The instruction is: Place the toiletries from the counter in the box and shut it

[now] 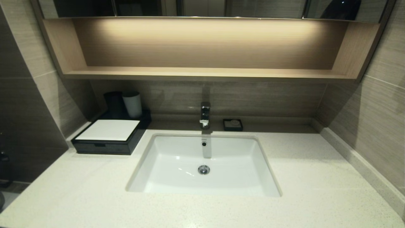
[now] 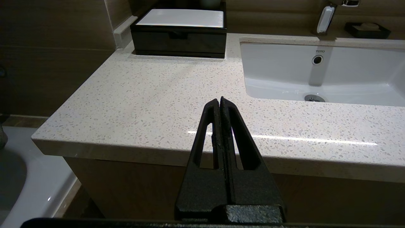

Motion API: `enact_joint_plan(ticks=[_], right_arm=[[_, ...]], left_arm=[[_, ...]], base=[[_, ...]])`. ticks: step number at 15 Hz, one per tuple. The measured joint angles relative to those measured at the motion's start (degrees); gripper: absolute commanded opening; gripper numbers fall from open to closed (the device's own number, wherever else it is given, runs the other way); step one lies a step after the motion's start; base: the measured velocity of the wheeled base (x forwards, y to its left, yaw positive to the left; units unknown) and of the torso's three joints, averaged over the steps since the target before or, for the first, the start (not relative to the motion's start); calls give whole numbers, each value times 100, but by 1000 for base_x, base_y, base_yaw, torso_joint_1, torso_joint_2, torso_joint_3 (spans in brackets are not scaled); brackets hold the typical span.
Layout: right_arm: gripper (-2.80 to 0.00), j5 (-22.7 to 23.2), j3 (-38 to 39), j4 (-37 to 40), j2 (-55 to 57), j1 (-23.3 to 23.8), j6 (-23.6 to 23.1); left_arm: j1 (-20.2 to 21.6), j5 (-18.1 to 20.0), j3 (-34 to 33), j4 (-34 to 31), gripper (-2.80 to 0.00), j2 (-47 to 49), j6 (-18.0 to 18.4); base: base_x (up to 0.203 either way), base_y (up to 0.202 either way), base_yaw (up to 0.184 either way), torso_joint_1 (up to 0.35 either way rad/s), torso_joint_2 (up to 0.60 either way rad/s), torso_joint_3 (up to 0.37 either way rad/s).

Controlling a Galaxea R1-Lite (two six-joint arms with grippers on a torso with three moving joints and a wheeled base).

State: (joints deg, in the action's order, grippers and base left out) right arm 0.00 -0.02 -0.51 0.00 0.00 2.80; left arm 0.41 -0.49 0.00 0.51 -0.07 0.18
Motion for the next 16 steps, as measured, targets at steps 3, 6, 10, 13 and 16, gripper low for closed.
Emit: enact_joint_plan(ticks=[3, 6, 10, 13, 16], right_arm=[[-280, 0, 0, 1, 0, 0, -16], [-280, 0, 0, 2, 0, 0, -13], [-280, 0, 0, 7, 0, 0, -10], [-280, 0, -2, 2, 0, 0, -8], [-280, -2, -7, 2, 0, 0, -9]], left_arm=[[0, -2, 0, 0, -280, 0, 0], [0, 0, 0, 0, -280, 0, -4], [0, -1, 0, 0, -280, 0, -2], [0, 0, 0, -1, -280, 0, 0], [0, 0, 0, -2, -280, 0, -2]], base=[[0, 0, 0, 0, 0, 0], [0, 0, 0, 0, 0, 0], [0, 0, 0, 0, 0, 0], [0, 0, 0, 0, 0, 0], [0, 0, 0, 0, 0, 0]])
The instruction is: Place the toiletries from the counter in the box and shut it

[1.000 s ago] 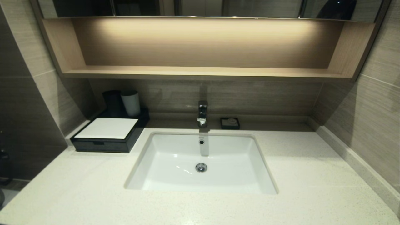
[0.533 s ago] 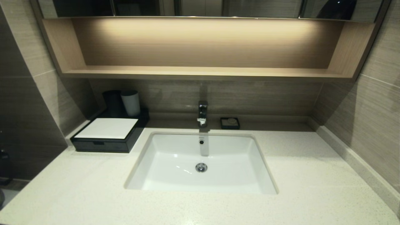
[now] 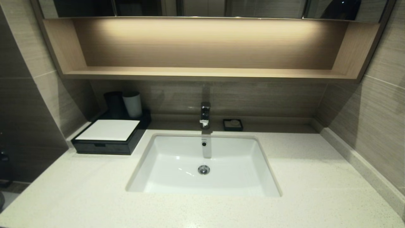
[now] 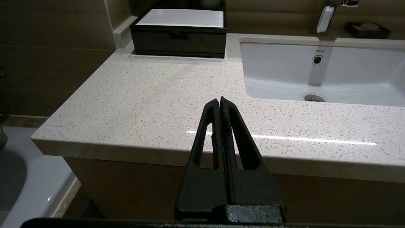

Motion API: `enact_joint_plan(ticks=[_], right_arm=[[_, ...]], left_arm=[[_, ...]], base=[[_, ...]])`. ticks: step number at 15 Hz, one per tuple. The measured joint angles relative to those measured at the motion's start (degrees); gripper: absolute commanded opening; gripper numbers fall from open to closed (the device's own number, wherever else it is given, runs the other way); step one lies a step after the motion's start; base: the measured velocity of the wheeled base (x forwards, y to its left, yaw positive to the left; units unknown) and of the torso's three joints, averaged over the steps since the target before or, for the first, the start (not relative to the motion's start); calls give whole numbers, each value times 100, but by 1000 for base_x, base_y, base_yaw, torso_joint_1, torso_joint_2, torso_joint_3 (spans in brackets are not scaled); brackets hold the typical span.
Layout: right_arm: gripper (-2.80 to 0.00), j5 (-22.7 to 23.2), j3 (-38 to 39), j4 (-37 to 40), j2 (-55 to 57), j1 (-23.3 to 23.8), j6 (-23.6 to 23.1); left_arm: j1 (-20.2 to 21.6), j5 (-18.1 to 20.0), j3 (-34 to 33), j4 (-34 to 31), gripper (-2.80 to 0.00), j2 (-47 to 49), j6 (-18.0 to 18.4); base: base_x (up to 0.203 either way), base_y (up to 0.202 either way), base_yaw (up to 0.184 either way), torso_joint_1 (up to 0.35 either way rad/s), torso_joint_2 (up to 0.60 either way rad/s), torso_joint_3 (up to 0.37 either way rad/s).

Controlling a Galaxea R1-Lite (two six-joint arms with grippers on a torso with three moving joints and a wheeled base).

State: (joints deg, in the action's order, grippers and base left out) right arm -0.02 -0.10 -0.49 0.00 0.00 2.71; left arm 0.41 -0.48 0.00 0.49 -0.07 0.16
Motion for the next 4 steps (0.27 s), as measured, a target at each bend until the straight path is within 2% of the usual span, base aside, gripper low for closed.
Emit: enact_joint_plan(ticks=[4], right_arm=[[-280, 0, 2, -2, 0, 0, 1]], left_arm=[[0, -3, 0, 1, -280, 0, 2]], base=[[0, 0, 0, 0, 0, 0]])
